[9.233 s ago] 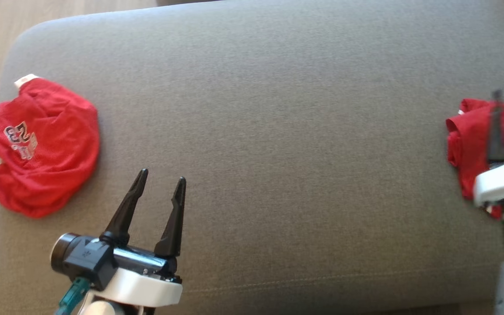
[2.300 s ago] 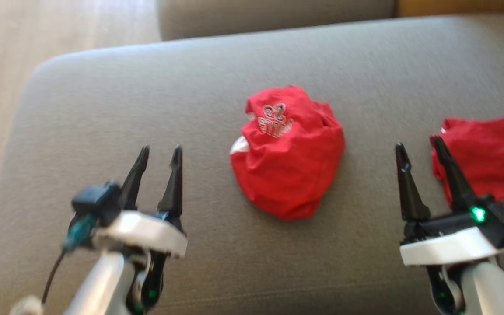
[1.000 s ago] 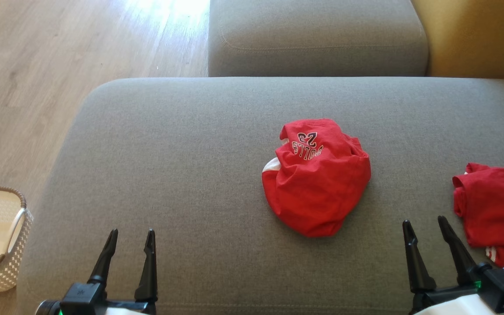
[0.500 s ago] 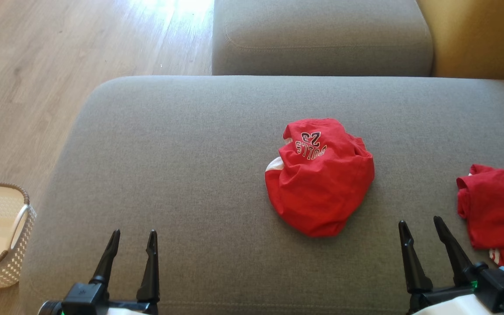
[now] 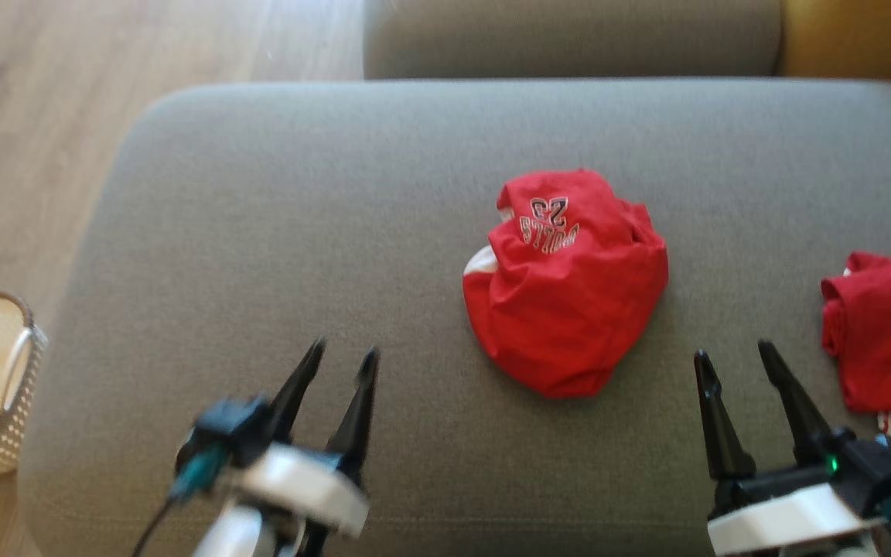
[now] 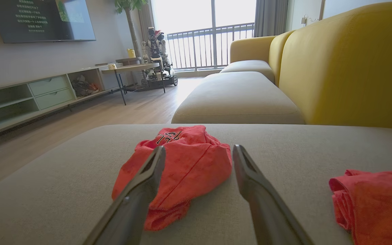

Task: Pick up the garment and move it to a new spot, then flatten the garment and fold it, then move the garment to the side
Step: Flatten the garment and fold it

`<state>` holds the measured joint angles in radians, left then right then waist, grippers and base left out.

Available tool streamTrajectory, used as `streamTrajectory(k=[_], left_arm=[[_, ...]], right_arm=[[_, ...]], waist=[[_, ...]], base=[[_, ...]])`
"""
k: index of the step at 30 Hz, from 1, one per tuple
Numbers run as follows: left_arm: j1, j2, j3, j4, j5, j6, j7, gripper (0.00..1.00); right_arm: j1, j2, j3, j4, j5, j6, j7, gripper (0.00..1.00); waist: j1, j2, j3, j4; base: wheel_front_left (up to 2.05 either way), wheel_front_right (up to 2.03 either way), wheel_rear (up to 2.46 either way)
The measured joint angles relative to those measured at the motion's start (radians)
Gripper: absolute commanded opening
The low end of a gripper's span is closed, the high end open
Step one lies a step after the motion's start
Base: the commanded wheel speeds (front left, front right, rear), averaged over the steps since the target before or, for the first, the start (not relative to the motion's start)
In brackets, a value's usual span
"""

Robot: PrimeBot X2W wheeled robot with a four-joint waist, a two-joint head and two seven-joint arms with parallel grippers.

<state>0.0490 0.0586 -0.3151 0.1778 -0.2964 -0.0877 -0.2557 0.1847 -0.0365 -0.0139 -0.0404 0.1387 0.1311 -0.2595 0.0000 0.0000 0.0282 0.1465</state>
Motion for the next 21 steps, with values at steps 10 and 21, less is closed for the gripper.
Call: streamTrajectory(k=[10,21], left_arm=[[-0.458,-0.007,-0.273,0.289,-0.332,-0.036,0.000,1.00],[-0.610,-0.018,-0.368,0.616,-0.402,0.065,0.063,1.00]], right_arm=[[-0.142,-0.002,0.008,-0.017,-0.016,0.000,0.000,1.00],[-0.183,-0.002,0.001,-0.051,0.004,0.000,0.000,1.00]], waist=[[0.0000,0.0000,0.144,-0.083],[0.0000,0.0000,0.234,-0.230]], base=[[0.00,0.00,0.00],[0.00,0.00,0.00]])
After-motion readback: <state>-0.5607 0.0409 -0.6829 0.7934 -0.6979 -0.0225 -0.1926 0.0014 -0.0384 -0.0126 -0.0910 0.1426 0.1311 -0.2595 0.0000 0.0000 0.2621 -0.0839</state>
